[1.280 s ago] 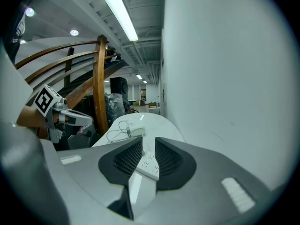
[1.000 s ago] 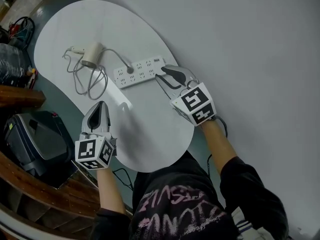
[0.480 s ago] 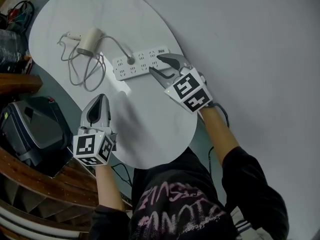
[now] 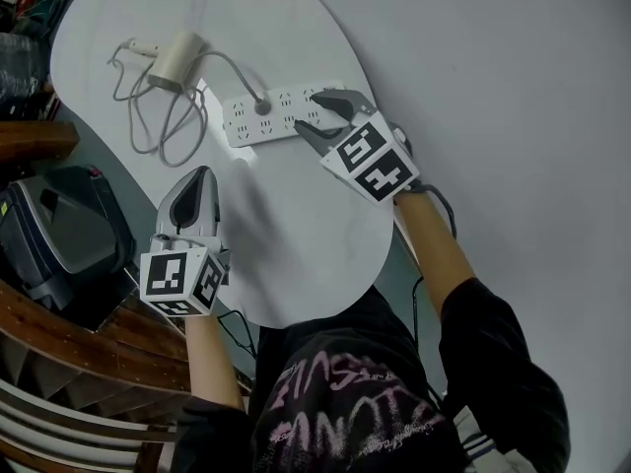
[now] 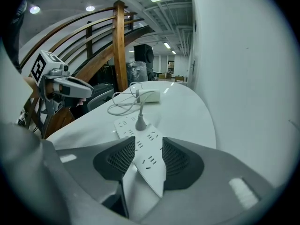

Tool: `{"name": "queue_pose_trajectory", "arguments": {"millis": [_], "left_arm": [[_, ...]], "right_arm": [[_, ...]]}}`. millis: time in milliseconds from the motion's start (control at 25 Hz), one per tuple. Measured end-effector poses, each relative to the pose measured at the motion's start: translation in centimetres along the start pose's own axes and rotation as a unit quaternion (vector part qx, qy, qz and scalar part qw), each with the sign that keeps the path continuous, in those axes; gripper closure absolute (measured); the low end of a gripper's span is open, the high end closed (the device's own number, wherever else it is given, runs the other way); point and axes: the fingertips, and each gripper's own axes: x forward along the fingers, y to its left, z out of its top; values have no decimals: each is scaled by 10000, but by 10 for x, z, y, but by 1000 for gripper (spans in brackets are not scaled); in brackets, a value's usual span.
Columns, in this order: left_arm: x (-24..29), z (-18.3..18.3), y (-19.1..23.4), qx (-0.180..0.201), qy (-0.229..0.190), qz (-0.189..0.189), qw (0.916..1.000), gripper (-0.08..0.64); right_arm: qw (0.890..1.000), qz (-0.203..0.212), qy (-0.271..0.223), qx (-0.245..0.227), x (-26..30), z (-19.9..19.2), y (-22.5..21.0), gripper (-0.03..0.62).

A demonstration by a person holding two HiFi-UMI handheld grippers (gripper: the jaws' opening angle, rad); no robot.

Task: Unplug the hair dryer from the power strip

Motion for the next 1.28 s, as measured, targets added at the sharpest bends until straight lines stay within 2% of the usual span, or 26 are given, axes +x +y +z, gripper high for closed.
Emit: {"name": "queue_pose_trajectory", "arguments": {"millis": [320, 720, 1120, 1280], "left_arm": [[18, -5, 0, -71, 91, -34, 9999, 558], [31, 2, 3, -57, 74, -89, 9999, 558], [43, 6, -1, 80, 141, -259, 9995, 558], [55, 7, -6, 294, 267, -411, 9984, 558]], "right_arm": [[9992, 172, 353, -53, 18, -5, -6, 399], [9952, 310, 864, -351, 33, -17, -1, 399], [9955, 357, 863, -159, 34, -20, 0, 399], [9960, 354, 808, -124, 35, -21, 0, 399]]}}
